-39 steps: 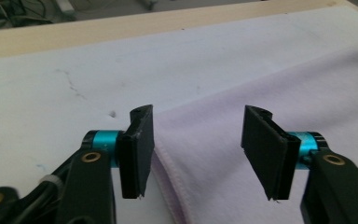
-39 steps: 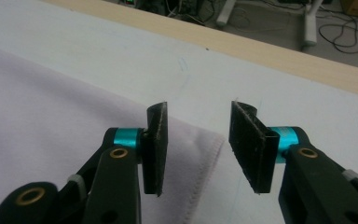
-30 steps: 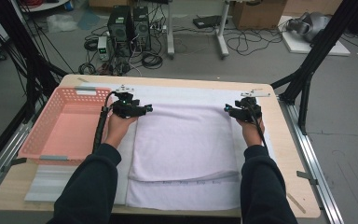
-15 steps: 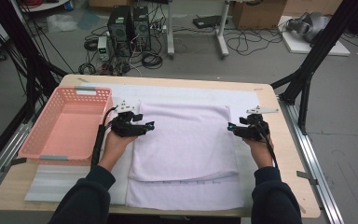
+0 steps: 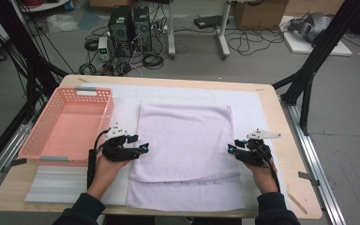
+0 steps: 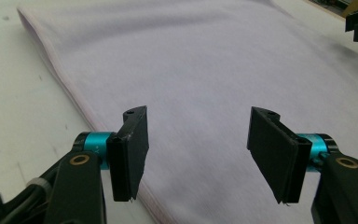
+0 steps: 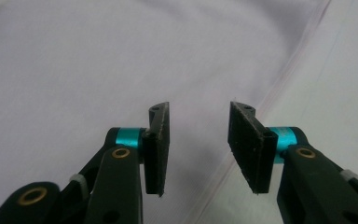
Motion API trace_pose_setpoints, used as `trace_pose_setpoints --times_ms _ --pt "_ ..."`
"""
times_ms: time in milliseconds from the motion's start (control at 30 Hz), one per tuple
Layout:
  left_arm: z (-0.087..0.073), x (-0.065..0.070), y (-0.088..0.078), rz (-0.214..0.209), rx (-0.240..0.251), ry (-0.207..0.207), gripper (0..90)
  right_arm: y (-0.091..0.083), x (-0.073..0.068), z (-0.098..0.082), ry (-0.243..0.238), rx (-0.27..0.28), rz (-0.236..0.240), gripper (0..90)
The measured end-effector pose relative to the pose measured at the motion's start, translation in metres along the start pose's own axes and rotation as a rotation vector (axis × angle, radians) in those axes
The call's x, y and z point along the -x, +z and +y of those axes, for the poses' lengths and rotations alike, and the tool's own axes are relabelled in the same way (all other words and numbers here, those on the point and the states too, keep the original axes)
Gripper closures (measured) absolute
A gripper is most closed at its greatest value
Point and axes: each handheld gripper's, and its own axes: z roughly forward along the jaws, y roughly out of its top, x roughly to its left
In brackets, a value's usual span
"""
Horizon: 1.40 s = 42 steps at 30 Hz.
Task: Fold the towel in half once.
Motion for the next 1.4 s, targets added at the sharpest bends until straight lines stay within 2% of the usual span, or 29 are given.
trace_pose_setpoints --times_ms 167,233,333,400,467,567,733,767,933,967,1067,1133,1167,1233,1267,1400 --pt "-0.012 0.008 -0.01 0.012 -0.018 -0.008 39.2 -0.005 -0.01 -0.013 -0.009 -0.018 0.037 59.8" --pt "-0.016 0.011 -0.016 0.017 -0.024 -0.002 39.4 -0.009 -0.016 -0.017 -0.028 -0.02 0.052 59.6" --pt "-0.02 0.015 -0.024 0.02 -0.011 -0.015 39.4 -0.015 -0.026 -0.024 -0.058 -0.049 0.083 59.6" --pt "-0.022 0.017 -0.029 0.022 -0.011 -0.008 39.4 -0.02 -0.032 -0.031 -0.086 -0.066 0.102 59.8" --pt "-0.024 0.02 -0.034 0.023 -0.009 -0.011 39.4 -0.025 -0.037 -0.038 -0.095 -0.089 0.106 60.1" --pt "-0.029 0.022 -0.039 0.026 -0.013 -0.012 39.5 -0.035 -0.04 -0.046 -0.11 -0.091 0.105 60.2" --pt "-0.038 0.028 -0.049 0.031 -0.021 -0.023 41.1 -0.057 -0.044 -0.059 -0.106 -0.105 0.087 61.8" --pt "-0.039 0.029 -0.051 0.031 -0.022 -0.023 41.9 -0.062 -0.044 -0.061 -0.107 -0.103 0.078 61.6" --pt "-0.047 0.037 -0.058 0.028 -0.046 -0.015 49.4 -0.086 -0.036 -0.067 -0.033 -0.001 0.033 60.5" --pt "-0.049 0.039 -0.058 0.025 -0.053 -0.012 50.9 -0.088 -0.035 -0.067 -0.035 0.016 0.021 59.7" --pt "-0.051 0.043 -0.057 0.028 -0.077 0.023 51.1 -0.086 -0.038 -0.067 -0.056 0.035 0.027 57.3" --pt "-0.051 0.045 -0.055 0.036 -0.091 0.028 50.1 -0.081 -0.042 -0.066 -0.069 0.022 0.041 56.8" --pt "-0.052 0.046 -0.055 0.027 -0.092 0.03 49.3 -0.078 -0.044 -0.066 -0.076 0.016 0.044 56.3" --pt "-0.052 0.048 -0.053 0.029 -0.105 0.055 49.6 -0.075 -0.045 -0.065 -0.082 0.01 0.05 55.7" --pt "-0.052 0.049 -0.052 0.027 -0.117 0.069 50.2 -0.074 -0.045 -0.064 -0.085 0.014 0.05 55.2" --pt "-0.056 0.053 -0.05 0.07 -0.15 0.155 59.1 -0.075 -0.046 -0.064 -0.086 0.023 0.069 54.9"
